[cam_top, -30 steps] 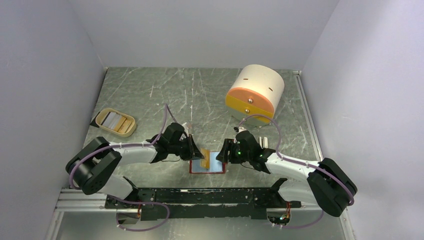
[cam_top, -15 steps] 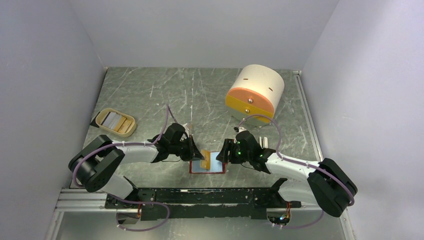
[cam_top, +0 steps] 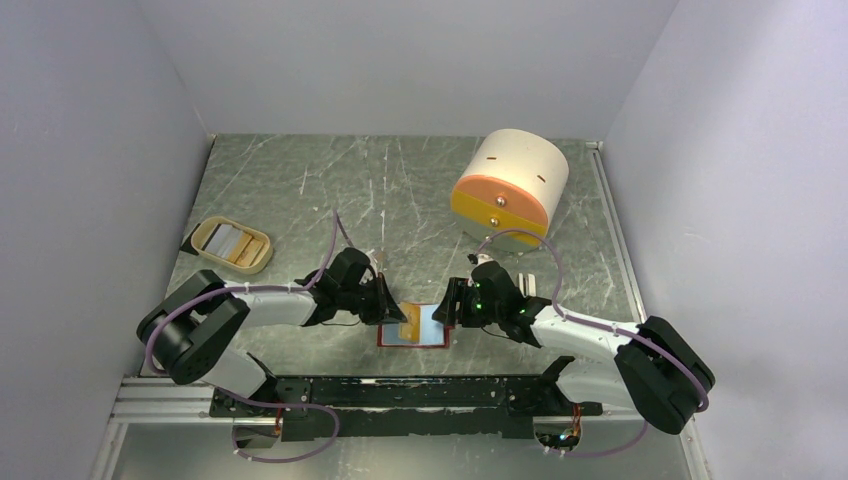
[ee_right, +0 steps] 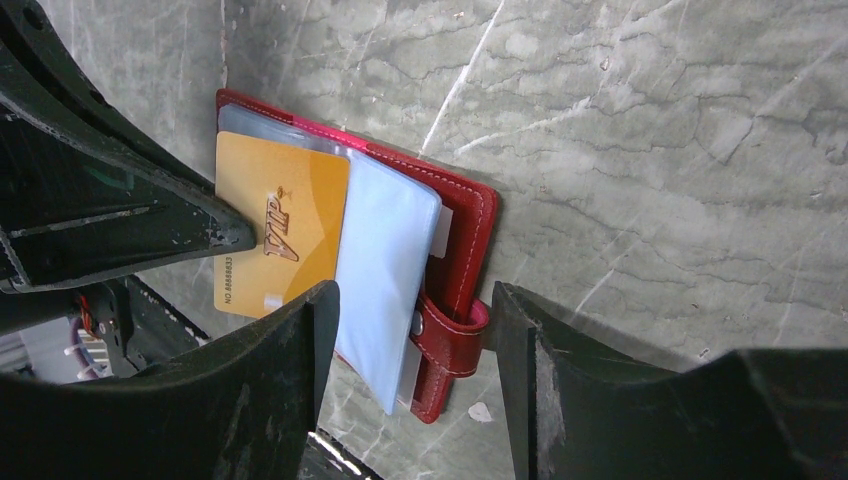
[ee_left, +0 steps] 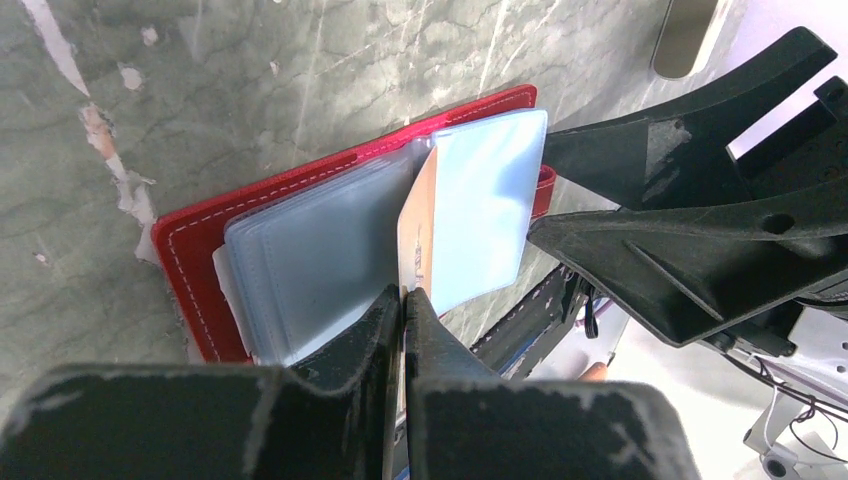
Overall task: Put the credit cards into the card holder
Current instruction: Insert the credit card into the card holder.
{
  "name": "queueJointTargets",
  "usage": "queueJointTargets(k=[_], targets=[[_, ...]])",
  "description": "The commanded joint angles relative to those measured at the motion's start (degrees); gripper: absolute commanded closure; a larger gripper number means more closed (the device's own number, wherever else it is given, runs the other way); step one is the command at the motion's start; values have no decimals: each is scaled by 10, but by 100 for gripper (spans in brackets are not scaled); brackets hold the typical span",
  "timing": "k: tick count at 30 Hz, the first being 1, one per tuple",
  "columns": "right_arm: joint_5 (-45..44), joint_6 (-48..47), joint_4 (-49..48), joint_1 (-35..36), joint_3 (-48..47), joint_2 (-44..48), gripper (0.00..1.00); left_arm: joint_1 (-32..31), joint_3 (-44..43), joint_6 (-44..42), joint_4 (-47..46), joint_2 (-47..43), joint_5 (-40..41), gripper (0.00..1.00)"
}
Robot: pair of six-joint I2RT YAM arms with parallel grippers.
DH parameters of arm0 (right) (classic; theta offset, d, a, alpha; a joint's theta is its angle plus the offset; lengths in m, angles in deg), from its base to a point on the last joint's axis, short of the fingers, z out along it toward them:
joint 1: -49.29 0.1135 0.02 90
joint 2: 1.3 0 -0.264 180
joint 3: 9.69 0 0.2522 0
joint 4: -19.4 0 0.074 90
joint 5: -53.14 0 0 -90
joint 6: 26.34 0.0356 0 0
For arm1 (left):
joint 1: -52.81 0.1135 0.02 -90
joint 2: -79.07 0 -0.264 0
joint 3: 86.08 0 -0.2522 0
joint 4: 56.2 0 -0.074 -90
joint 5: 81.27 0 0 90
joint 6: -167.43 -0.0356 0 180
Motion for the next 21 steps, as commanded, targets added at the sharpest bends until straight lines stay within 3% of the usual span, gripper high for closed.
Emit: queueJointTargets(k=[1, 12, 21], targets=[[2, 3, 11, 2, 11, -2, 39, -5, -1, -11, 29, -2, 16, 91], [1, -1, 14, 1, 5, -5, 39, -5, -10, -25, 41, -4, 27, 91], [-16, -8, 30, 1, 9, -20, 53, -5, -11, -24, 48, -17, 33, 91]])
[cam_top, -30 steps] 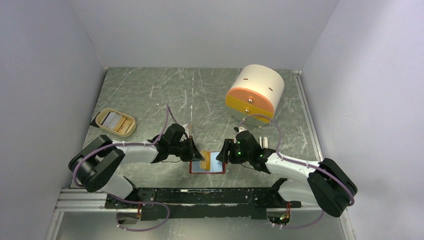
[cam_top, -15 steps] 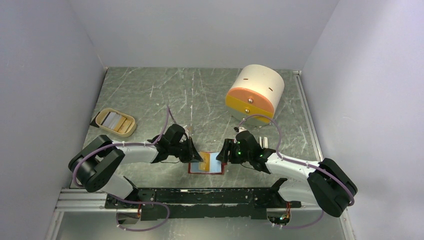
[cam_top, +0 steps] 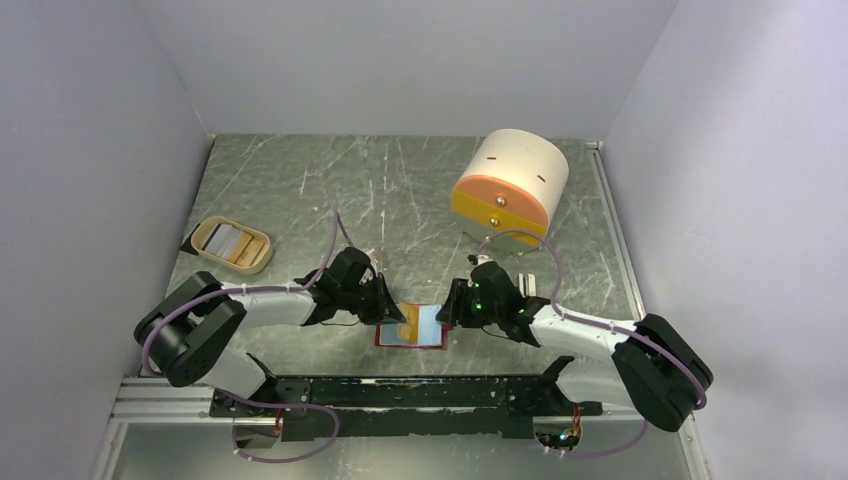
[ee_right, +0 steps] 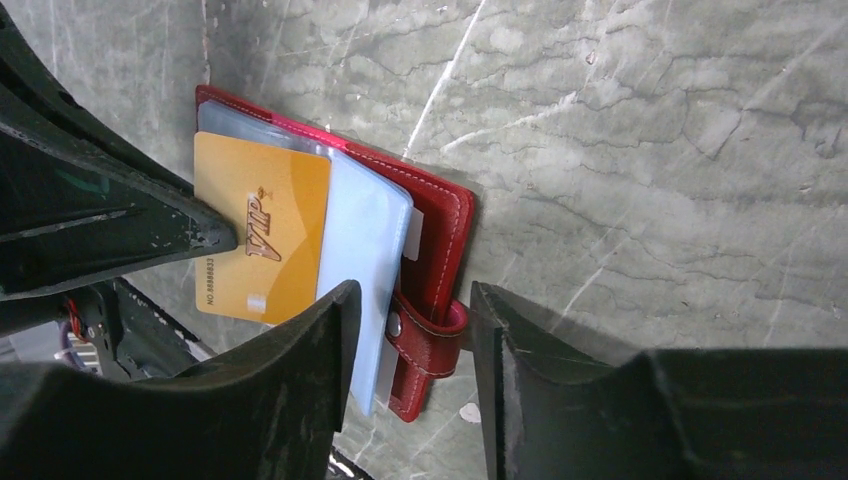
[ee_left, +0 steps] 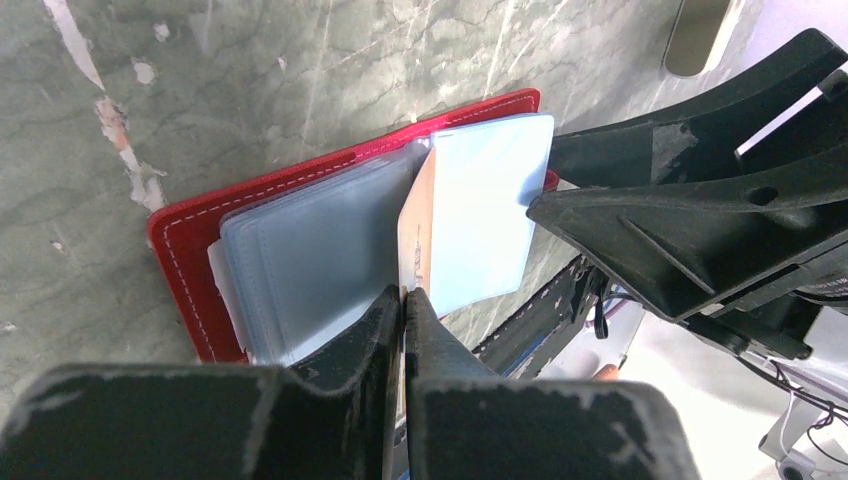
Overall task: Put the credit cards into the card holder
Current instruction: Insert the credit card into the card holder.
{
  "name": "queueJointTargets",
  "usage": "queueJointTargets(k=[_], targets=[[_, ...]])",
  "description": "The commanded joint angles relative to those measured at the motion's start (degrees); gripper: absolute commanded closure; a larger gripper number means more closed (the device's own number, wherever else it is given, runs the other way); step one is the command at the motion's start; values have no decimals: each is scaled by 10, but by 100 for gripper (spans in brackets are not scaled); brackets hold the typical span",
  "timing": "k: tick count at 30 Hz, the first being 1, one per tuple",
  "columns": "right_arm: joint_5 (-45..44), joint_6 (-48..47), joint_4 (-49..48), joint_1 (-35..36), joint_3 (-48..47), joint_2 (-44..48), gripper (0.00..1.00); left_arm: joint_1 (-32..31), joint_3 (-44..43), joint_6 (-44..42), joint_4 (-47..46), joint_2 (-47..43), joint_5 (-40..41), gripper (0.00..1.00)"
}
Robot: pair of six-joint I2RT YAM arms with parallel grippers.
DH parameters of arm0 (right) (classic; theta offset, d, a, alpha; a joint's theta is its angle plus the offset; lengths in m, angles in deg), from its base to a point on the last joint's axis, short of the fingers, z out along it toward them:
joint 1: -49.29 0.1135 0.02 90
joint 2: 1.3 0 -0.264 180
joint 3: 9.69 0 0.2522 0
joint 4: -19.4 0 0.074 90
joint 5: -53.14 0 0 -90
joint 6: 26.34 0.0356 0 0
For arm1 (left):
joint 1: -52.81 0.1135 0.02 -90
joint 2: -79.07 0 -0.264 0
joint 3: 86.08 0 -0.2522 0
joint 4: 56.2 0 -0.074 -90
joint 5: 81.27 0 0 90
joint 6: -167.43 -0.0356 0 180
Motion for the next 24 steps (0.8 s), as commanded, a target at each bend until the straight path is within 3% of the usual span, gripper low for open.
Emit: queueJointTargets(k=[1, 13, 24], targets=[[-13, -6, 27, 1, 10, -14, 54, -3, -6, -15, 23, -8, 22, 91], [-9, -11, 9, 2, 21, -60, 70, -3, -11, -44, 38, -8, 10, 91], [-3, -11, 4, 2, 19, -69, 73, -3, -29, -61, 37, 8, 0, 91]])
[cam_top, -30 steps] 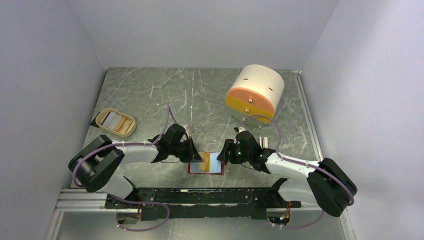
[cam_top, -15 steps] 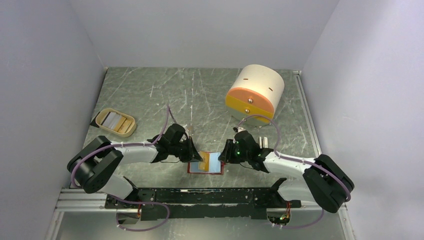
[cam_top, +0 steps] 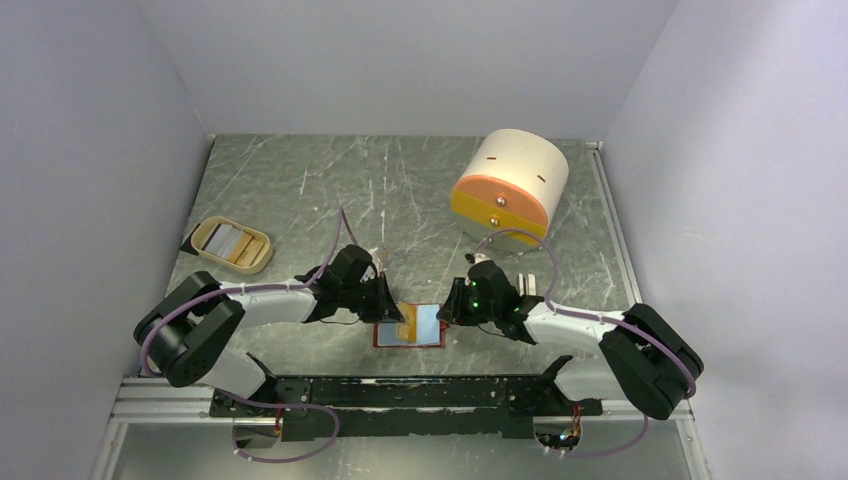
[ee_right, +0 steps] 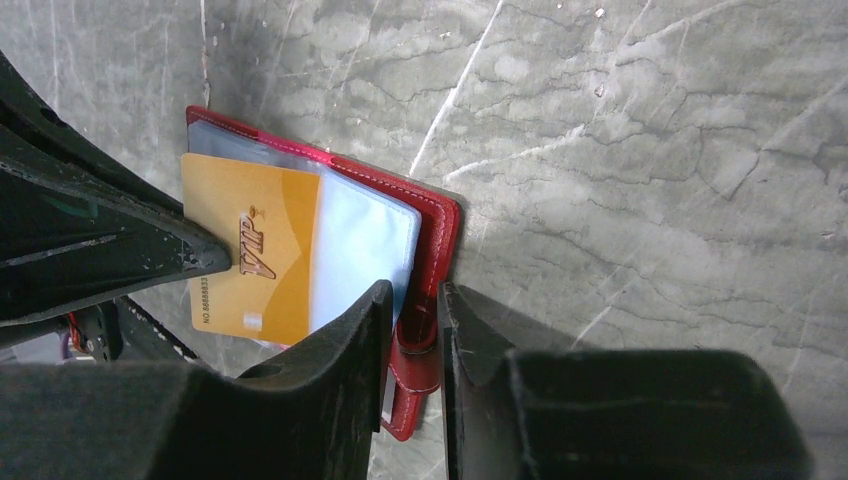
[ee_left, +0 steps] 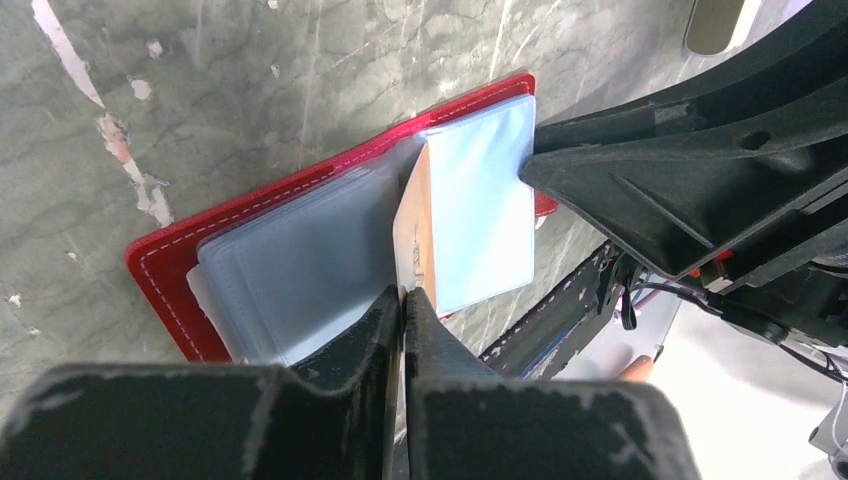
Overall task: Put the credit cards into the card holder
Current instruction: Insert the credit card into the card holder.
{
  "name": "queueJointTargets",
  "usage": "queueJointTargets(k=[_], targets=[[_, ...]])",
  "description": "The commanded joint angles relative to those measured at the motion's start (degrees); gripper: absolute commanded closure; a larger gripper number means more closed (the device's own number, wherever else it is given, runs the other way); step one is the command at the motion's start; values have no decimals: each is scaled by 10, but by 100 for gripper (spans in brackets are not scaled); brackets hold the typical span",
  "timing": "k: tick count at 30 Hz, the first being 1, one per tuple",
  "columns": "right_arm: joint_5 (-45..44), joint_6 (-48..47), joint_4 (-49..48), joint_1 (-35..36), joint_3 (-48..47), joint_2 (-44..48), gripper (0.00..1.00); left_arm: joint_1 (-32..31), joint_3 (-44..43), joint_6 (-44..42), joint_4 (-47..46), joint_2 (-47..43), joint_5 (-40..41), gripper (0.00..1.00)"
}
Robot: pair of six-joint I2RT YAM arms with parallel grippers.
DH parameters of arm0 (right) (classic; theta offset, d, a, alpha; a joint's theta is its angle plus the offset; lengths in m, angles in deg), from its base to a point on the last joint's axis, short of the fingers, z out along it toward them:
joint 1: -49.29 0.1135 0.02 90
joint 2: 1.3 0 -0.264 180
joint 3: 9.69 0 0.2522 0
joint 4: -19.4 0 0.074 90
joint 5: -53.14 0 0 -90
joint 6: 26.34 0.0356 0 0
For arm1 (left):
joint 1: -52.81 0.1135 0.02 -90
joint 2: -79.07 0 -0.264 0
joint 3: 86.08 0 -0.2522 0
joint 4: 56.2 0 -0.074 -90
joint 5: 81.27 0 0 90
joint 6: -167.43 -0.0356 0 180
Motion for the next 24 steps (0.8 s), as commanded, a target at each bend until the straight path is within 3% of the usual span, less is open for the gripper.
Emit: queueJointTargets(k=[1, 14, 18, 24], targets=[[-3, -10, 52, 3, 20, -23, 74, -3, -5, -4, -12, 11, -2, 91], [1, -4, 49, 3, 27, -19, 67, -10, 41, 25, -82, 14, 23, 91], [-2, -4, 52, 3, 25, -16, 65, -23, 43, 28, -83, 23, 35, 85], [1, 0, 50, 3, 26, -15, 64, -38, 28, 27, -77, 38, 47, 88]])
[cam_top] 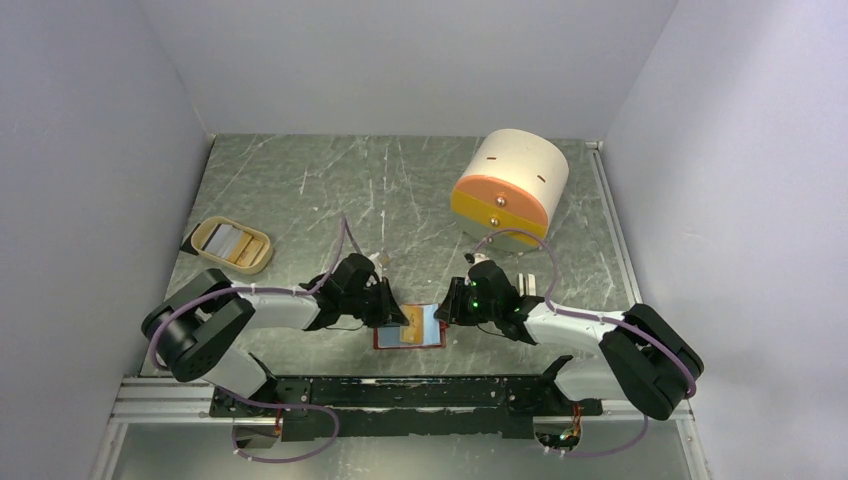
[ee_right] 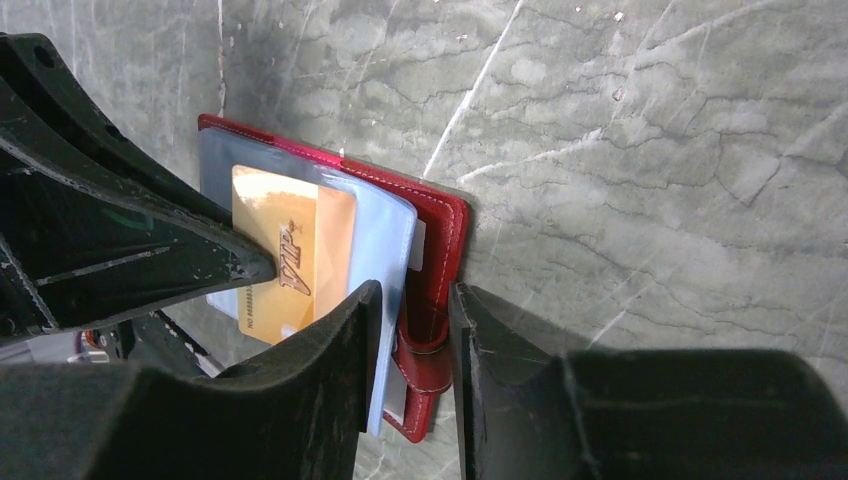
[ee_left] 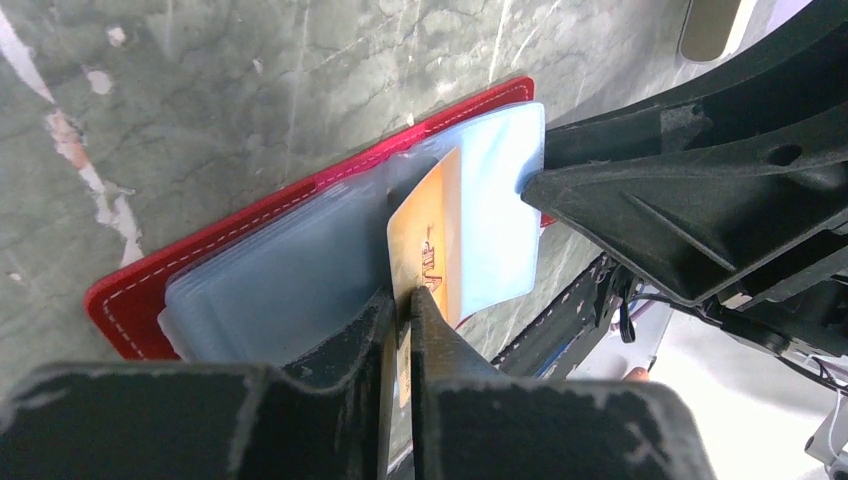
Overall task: Put the credit cards into the card holder
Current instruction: Insert the credit card into the card holder.
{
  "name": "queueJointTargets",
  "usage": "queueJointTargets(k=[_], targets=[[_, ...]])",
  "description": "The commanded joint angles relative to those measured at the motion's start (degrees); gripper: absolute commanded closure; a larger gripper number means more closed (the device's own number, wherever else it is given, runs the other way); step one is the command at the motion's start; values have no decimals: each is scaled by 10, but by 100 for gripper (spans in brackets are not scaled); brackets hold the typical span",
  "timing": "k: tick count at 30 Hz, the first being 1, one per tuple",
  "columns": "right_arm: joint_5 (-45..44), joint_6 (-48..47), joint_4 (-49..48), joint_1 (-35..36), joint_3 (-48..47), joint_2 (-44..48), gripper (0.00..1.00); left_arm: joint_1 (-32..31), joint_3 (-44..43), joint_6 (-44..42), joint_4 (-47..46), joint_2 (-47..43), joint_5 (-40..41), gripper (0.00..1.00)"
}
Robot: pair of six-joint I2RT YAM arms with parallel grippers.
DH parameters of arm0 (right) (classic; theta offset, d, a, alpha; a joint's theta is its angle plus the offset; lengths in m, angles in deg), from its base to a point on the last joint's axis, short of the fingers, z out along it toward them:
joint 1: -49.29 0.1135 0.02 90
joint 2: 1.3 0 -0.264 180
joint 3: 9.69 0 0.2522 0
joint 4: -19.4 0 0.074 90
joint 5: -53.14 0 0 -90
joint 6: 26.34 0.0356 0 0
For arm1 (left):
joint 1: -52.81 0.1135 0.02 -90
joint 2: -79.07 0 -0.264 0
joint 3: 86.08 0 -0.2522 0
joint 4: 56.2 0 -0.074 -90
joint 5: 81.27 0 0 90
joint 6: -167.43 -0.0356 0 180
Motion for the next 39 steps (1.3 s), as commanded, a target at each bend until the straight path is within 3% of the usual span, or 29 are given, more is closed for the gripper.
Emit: queueJointTargets(k=[1, 11, 14, 19, 24, 30, 36, 39], targets=[[-8, -4, 59, 4, 24, -16, 64, -16, -10, -7, 12, 22, 29, 89], [-9, 1, 65, 5, 19, -12, 64, -43, -32, 23, 2, 36, 35, 79], [-10, 0, 75, 5, 15, -5, 64, -46, -42, 30, 12, 37, 32, 70], [-10, 0, 114, 5, 1, 31, 54, -45, -49, 35, 80, -10, 80, 56], [-22, -1, 152, 4, -11, 74, 50, -46, -48, 42, 91, -40, 84, 55], [-18, 2, 156, 5, -16, 94, 48, -52, -54, 41, 91, -25, 82, 57], [-15, 6, 150, 4, -10, 105, 48, -63, -75, 30, 116, -16, 99, 88], [-14, 7, 148, 5, -11, 105, 48, -68, -78, 35, 100, 0, 88, 91]])
